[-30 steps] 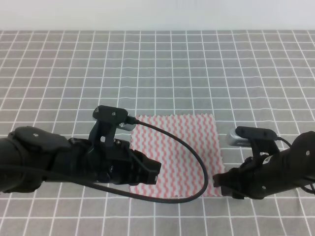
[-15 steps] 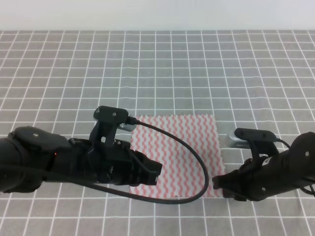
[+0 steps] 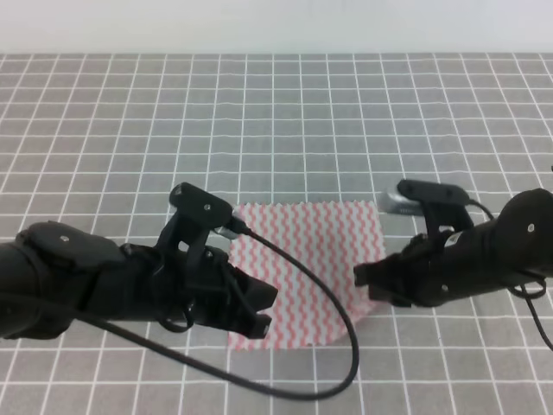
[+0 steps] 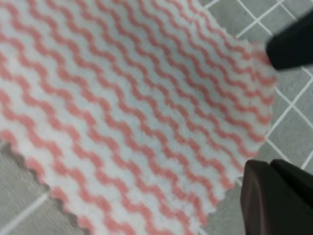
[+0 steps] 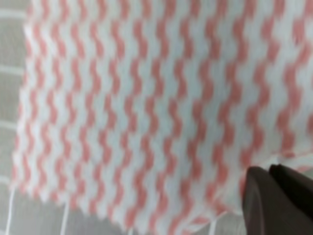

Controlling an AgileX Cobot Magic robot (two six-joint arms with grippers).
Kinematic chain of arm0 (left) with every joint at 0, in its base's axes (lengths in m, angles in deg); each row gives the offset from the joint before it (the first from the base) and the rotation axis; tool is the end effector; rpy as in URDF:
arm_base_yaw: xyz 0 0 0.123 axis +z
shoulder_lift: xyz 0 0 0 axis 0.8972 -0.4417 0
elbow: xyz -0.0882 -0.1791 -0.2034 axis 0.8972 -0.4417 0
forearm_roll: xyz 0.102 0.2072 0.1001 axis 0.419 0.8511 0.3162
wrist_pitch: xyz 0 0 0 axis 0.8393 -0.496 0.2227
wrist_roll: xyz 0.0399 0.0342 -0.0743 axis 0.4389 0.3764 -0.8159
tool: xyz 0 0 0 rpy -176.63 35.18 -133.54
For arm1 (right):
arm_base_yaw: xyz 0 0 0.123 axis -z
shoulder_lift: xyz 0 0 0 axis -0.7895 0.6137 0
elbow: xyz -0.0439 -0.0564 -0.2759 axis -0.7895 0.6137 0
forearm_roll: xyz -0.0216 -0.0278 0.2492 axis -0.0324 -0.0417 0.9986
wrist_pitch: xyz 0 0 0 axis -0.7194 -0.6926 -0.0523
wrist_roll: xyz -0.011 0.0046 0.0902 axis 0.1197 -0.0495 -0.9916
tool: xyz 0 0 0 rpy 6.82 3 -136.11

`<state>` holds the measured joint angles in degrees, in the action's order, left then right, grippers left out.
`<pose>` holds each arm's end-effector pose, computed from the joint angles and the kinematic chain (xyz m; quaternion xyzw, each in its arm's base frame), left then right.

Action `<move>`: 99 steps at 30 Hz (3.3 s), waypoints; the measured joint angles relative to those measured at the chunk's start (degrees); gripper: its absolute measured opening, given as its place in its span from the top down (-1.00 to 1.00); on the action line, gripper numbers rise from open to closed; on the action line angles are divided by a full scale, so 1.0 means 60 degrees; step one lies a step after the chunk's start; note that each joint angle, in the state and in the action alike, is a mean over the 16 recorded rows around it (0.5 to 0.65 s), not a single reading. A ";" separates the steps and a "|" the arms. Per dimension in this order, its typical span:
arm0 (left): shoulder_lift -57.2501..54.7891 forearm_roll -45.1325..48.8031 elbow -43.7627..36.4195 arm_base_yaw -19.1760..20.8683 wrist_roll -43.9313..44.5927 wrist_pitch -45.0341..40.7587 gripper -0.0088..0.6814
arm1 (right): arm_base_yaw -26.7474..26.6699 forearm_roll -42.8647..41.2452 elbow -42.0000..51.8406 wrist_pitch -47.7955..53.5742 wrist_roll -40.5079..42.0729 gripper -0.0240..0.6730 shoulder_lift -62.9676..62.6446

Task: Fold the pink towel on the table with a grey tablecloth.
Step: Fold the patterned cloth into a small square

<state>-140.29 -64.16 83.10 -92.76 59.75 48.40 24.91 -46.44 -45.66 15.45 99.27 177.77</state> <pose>0.2342 -0.1764 0.2096 0.3205 0.8446 -0.2957 0.3106 0.2718 0.1628 0.1853 -0.0588 0.9537 0.2158 0.2011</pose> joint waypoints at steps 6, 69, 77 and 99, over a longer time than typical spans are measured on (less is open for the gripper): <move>0.0182 0.0272 0.0000 -0.0002 0.0945 0.0076 0.98 | 0.0000 -0.0023 -0.0385 -0.0319 0.0008 0.97 0.0172; -0.0326 0.1396 -0.0314 -0.0117 0.5320 0.1151 -0.26 | 0.0001 -0.0082 -0.1619 -0.1190 0.0036 0.97 0.1227; -0.0617 0.1396 -0.0314 -0.0117 0.5364 0.1710 -0.26 | 0.0000 -0.0062 -0.1722 -0.1179 0.0036 0.97 0.1237; -0.1384 0.1199 -0.0308 -0.0118 0.5375 0.1969 -0.24 | 0.0006 -0.0186 -0.1726 -0.1045 0.0065 0.97 0.1123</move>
<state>-148.59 -56.97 81.25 -93.46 92.00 60.22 24.95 -47.55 -56.02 9.18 99.66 184.50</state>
